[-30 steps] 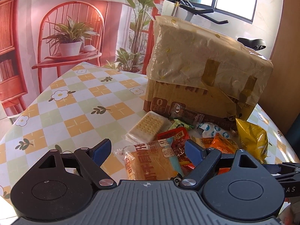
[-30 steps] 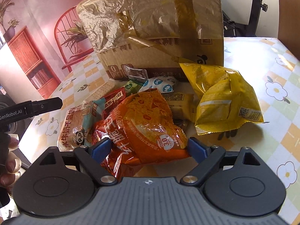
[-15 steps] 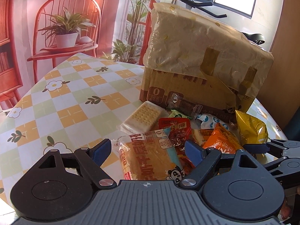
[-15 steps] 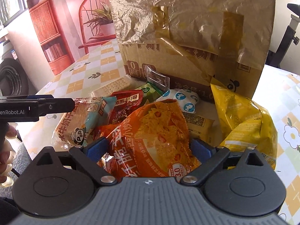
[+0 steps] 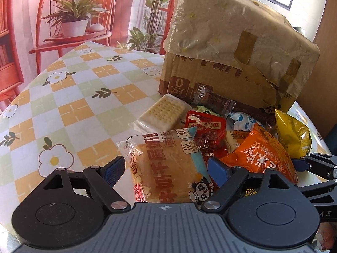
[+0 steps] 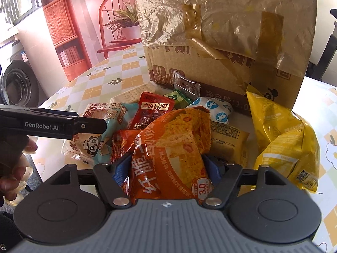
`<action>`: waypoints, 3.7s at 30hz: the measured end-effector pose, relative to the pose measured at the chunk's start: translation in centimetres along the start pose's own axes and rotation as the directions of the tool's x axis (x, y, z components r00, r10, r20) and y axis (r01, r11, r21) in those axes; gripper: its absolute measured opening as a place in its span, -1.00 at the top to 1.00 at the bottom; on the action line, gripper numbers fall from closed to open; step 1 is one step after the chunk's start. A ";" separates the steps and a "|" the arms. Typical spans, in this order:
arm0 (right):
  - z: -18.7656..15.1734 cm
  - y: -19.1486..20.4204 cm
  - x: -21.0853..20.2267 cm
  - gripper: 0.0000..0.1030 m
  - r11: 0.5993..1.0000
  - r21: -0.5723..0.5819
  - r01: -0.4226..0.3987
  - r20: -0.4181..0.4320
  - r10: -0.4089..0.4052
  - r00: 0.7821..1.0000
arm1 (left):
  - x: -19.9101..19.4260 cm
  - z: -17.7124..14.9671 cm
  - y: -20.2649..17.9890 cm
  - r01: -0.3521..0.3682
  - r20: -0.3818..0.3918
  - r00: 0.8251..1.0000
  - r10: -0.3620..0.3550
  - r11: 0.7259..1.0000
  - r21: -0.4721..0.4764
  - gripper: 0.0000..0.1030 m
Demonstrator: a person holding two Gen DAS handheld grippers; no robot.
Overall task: Organize snacks
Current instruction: 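Grasp the orange chip bag with the right gripper while the left grasps the bread pack, then lift the orange chip bag and bread pack and carry them over the box, then open both grippers to drop the orange bag and bread pack into the box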
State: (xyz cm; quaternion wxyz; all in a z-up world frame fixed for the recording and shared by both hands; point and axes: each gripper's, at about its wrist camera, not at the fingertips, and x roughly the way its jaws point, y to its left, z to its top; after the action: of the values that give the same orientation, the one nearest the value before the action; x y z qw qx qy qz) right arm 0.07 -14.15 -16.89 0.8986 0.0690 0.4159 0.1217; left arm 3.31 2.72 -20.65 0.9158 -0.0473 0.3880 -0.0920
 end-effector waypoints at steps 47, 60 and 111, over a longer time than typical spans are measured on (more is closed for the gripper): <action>3.7 -4.3 -5.6 -0.30 0.984 0.143 0.102 0.278 -0.139 0.950 | -4.1 3.7 -4.4 -0.133 0.260 0.960 0.100 0.985 0.111 -0.46; 7.8 -3.3 -11.1 -0.30 0.987 0.133 0.087 0.448 -0.138 0.883 | -8.3 10.6 -6.3 -0.071 0.423 0.906 0.015 0.990 0.119 -0.46; 17.7 -12.5 -8.9 -0.62 0.971 0.158 0.180 0.375 -0.227 0.899 | -3.8 21.9 -9.0 -0.035 0.354 0.935 -0.031 0.983 0.179 -0.70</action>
State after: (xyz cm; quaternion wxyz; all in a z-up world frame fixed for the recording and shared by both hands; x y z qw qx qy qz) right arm 10.09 -28.99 -1.75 0.9653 0.1016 0.2402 -0.0142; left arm 15.26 -4.93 -1.35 0.9714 0.0214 0.2059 -0.1162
